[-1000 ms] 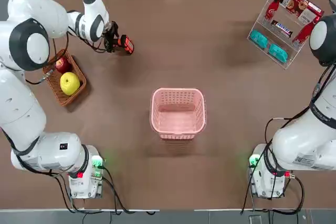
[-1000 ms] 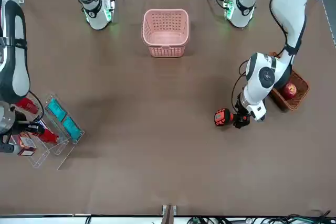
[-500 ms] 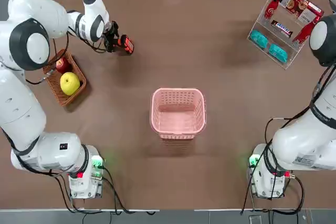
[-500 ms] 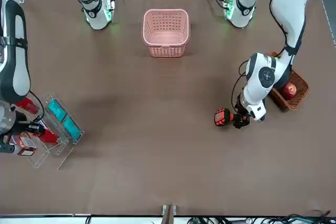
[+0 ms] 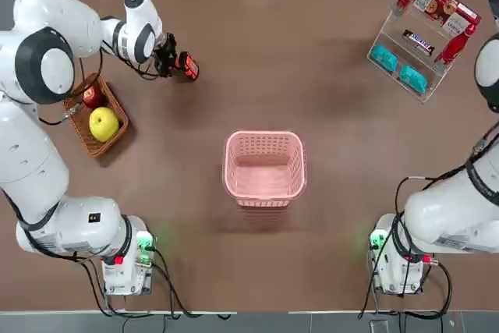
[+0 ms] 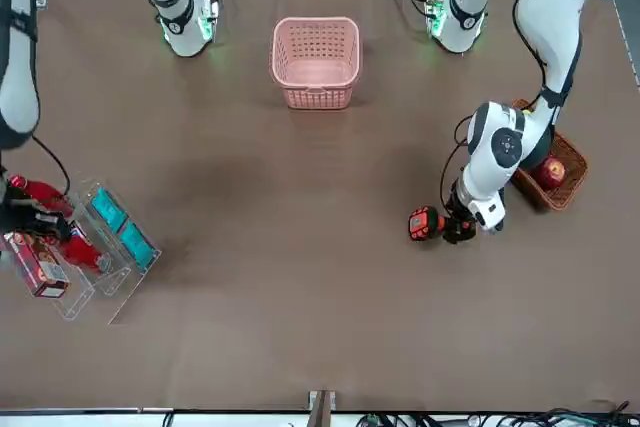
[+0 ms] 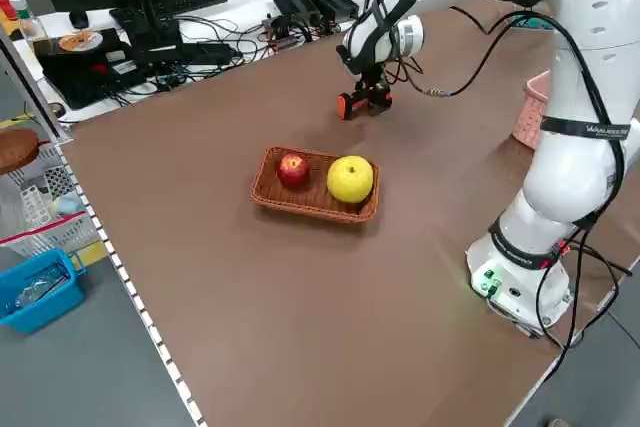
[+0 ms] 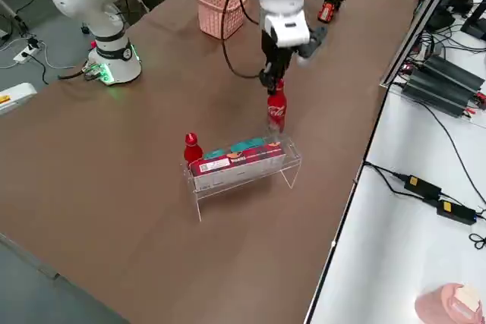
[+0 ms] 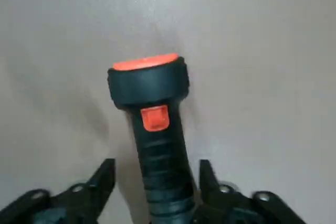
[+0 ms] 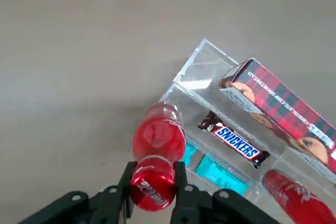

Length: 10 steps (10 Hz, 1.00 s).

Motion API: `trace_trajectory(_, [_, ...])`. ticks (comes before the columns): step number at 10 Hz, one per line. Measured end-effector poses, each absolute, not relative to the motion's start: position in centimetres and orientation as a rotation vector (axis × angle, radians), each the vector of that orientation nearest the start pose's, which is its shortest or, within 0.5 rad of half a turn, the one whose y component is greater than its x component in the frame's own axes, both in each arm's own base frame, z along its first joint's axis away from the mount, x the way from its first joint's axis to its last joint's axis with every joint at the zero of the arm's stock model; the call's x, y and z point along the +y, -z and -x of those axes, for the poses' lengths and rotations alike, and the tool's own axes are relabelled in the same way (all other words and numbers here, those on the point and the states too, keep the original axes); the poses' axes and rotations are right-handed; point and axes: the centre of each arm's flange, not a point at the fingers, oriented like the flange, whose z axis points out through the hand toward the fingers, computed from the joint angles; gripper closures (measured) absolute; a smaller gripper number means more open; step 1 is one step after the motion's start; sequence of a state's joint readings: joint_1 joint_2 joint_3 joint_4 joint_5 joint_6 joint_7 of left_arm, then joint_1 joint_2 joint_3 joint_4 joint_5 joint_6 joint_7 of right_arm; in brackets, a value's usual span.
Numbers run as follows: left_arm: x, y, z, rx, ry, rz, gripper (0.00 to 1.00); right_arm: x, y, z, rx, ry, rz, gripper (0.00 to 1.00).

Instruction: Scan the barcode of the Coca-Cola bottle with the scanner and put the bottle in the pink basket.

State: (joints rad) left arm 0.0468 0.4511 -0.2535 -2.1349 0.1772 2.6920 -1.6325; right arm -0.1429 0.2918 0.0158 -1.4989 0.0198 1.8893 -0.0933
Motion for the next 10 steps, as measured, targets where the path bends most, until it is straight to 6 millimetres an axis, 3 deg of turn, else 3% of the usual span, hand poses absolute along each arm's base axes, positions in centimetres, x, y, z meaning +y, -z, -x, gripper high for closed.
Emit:
trace_trajectory(1, [-12.5,-21.0,-57.2,-1.968,0.101,2.593,0.46,-7.4,-52.2,-64.7,0.034,0.159,3.12,0.67])
trace_trajectory(2, [-12.6,-21.1,-57.2,-1.935,0.12,2.611,0.49,-6.1,-52.9,-64.2,0.001,0.149,3.114,0.67])
trace_trajectory(3, [-12.7,-21.1,-57.1,-1.889,0.144,2.633,0.63,-4.5,-53.2,-63.8,-0.026,0.127,3.087,0.67])
trace_trajectory(7, [-12.9,-21.1,-57.2,-1.835,0.143,2.639,0.63,4.8,-52.9,-62.9,-0.14,0.067,2.872,0.67])
trace_trajectory(10, [-12.6,-23.1,-58.6,-1.762,0.032,2.561,0.63,10.4,-49.1,-62.0,-0.146,0.02,2.729,0.67])
